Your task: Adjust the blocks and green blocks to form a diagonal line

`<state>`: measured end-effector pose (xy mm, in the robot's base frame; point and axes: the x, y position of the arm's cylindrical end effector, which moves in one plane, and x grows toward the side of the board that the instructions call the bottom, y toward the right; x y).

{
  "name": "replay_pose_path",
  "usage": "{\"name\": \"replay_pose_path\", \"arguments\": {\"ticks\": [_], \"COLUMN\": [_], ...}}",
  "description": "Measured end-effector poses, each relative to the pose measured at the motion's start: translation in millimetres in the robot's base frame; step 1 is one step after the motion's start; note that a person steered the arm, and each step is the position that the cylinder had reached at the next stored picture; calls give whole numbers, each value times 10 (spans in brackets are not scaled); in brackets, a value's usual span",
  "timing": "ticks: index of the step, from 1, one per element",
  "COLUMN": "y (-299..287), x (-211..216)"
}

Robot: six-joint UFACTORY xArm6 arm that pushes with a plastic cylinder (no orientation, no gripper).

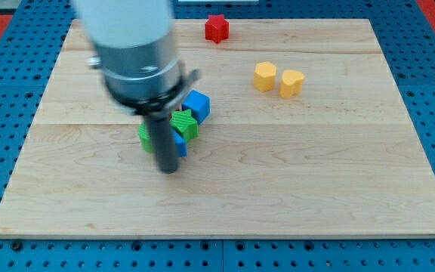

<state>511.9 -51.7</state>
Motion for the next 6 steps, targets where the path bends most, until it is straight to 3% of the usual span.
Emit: {"name": "replay_pose_path", "arguments": {"ticks": [1,3,4,6], "y": [55,132,-794,-752], "x": [-520,20,20,-540]}}
